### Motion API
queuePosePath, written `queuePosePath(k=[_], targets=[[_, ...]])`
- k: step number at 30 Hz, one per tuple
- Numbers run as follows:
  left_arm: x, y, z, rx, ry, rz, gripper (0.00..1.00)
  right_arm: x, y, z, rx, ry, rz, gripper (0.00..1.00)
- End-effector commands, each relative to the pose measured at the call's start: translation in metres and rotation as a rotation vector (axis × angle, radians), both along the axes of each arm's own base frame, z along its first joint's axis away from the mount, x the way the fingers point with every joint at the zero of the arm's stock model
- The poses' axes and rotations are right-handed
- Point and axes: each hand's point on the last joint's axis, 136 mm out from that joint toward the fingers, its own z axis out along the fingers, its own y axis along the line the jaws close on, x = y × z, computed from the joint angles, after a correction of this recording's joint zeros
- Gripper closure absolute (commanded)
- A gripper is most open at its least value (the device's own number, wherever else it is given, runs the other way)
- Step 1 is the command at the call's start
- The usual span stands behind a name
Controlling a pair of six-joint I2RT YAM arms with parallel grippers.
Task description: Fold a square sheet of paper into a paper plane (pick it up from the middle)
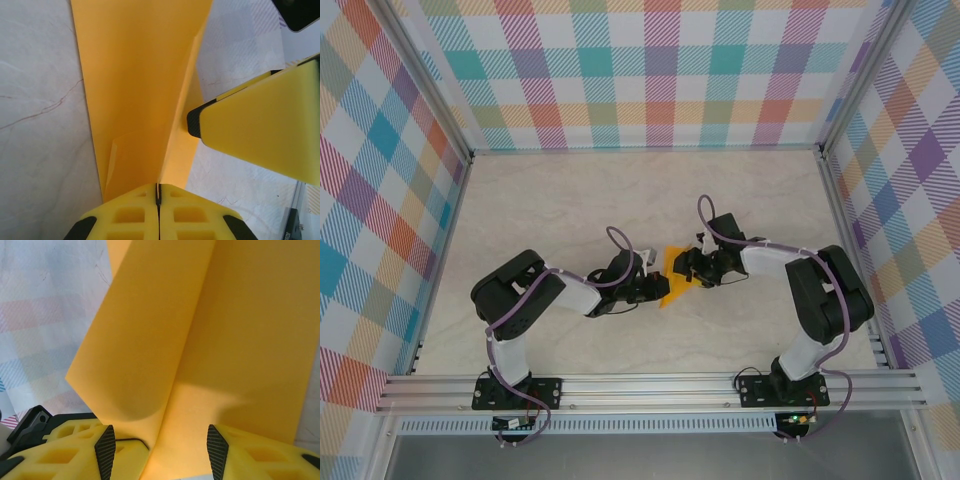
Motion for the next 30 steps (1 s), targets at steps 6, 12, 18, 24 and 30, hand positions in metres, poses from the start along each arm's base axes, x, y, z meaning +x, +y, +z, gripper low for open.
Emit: queuePosePath(k=[6, 12, 18, 24, 30], targets=[[0.010, 0.000, 0.001, -0.049, 0.040, 0.025, 0.94, 0.008, 0.011, -0.004, -0.002, -0.030, 0.056, 0.48], [0.010, 0.002, -0.001, -0.048, 0.053, 0.028, 0.89, 0.006, 0.002, -0.019, -0.095, 0.010, 0.038, 0.48], [0.010, 0.002, -0.002, -0.043, 0.059, 0.025, 0.79, 0.001, -0.005, -0.033, -0.179, 0.054, 0.026, 0.48], [0.010, -0.009, 0.000, -0.070, 0.057, -0.019, 0.76, -0.001, -0.008, -0.039, -0.209, 0.079, 0.016, 0.48], [0.009, 0.006, 0.007, -0.041, 0.033, 0.006, 0.72, -0.002, -0.015, -0.043, -0.257, 0.102, -0.003, 0.47]])
